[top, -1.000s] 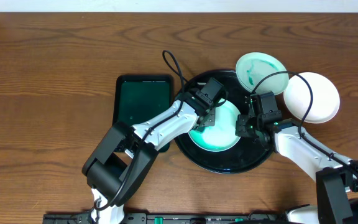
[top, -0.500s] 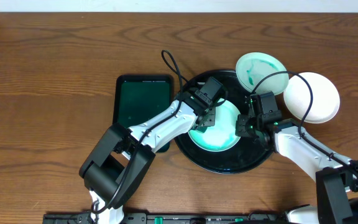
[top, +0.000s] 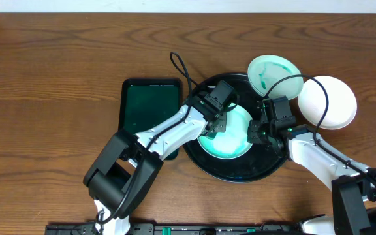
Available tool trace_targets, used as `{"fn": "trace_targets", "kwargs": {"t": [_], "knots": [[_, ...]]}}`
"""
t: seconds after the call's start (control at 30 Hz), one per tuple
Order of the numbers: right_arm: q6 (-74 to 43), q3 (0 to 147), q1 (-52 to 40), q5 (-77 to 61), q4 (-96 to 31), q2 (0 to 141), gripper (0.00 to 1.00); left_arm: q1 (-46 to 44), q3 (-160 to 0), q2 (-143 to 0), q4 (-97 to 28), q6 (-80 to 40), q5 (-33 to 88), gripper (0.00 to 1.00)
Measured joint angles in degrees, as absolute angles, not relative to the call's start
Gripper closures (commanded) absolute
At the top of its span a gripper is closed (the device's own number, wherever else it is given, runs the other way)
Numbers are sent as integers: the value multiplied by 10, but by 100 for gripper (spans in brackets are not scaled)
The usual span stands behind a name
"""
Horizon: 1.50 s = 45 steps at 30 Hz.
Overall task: Clean dirty plates on tray and stack at the side
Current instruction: 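Scrub the plate with the sponge in circles, right gripper holding rim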
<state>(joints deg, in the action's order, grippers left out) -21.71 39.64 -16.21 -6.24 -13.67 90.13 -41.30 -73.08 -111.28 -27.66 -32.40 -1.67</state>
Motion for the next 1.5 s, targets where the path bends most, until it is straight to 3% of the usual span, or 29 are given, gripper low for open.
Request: {"fn": "trace_targets", "kwargs": {"t": [0.3,0.83,1.17,1.5], "knots": [[-217,396,-162,-62,-136,901,99,-403,-735,-1127,-270,-303,35,92],[-217,396,-162,-54,-136,901,99,-375,-737,-1117,-274,-226,341,93],[-217,396,-162,-54,-136,901,99,-362,-744,-984,-303,-242,173,93],[-217,396,-162,-54,-136,901,99,-393,-743,-1070,-298,-284,57,92]]}}
